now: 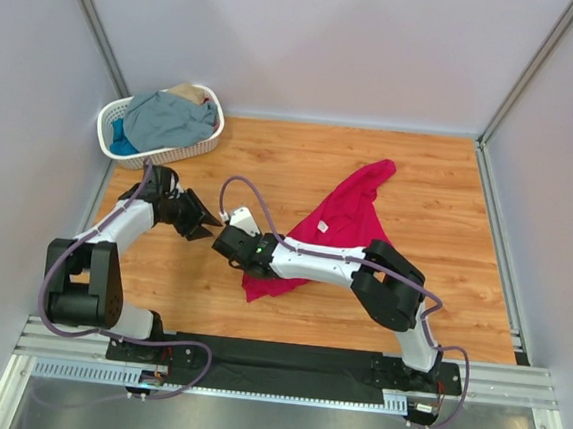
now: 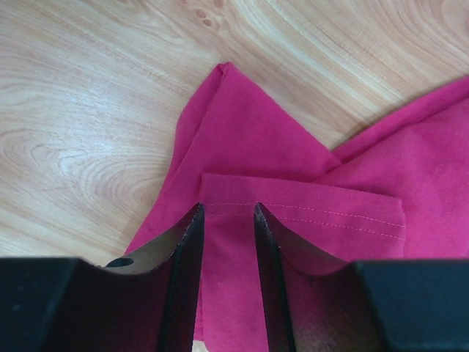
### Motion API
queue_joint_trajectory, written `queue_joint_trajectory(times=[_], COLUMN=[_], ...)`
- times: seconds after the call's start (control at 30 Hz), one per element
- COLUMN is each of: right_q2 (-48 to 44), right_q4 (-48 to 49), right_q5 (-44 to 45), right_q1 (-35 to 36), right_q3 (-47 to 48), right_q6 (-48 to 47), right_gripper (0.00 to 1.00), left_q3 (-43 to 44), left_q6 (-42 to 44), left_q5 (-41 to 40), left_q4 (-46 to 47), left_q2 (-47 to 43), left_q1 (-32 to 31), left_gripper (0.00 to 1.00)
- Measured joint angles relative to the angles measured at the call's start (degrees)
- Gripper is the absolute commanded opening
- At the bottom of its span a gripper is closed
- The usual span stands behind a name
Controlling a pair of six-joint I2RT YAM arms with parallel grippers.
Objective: Fold and stack the t-shirts
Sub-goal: Flatten the tshirt out
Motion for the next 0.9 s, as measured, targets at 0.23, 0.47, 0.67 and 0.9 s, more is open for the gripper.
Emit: queue_joint_trajectory(times=[0.23, 0.47, 0.67, 0.9], right_q2=[0.4, 0.5, 0.5, 1.4], right_q4=[0.1, 0.1, 0.0, 0.0], right_q5=[-0.8, -1.2, -1.2, -1.1], right_q1=[0.0, 0.0, 0.0, 0.0], right_q3=[0.0, 0.2, 1.5, 3.9], right_q6=[0.5, 0.6, 0.9, 1.3], right_gripper=[0.34, 0.31, 0.28, 0.26], left_q3=[-0.8, -0.9, -1.7, -3.4], left_q6=[0.3, 0.7, 1.3, 1.7], left_q5=[0.1, 0.1, 0.1, 0.1], left_q4=[0.9, 1.1, 2.0, 2.2], left_q2=[0.0, 0.0, 0.0, 0.0], left_q1=[0.0, 0.0, 0.0, 0.0], left_gripper=[0.47, 0.47, 0.47, 0.47])
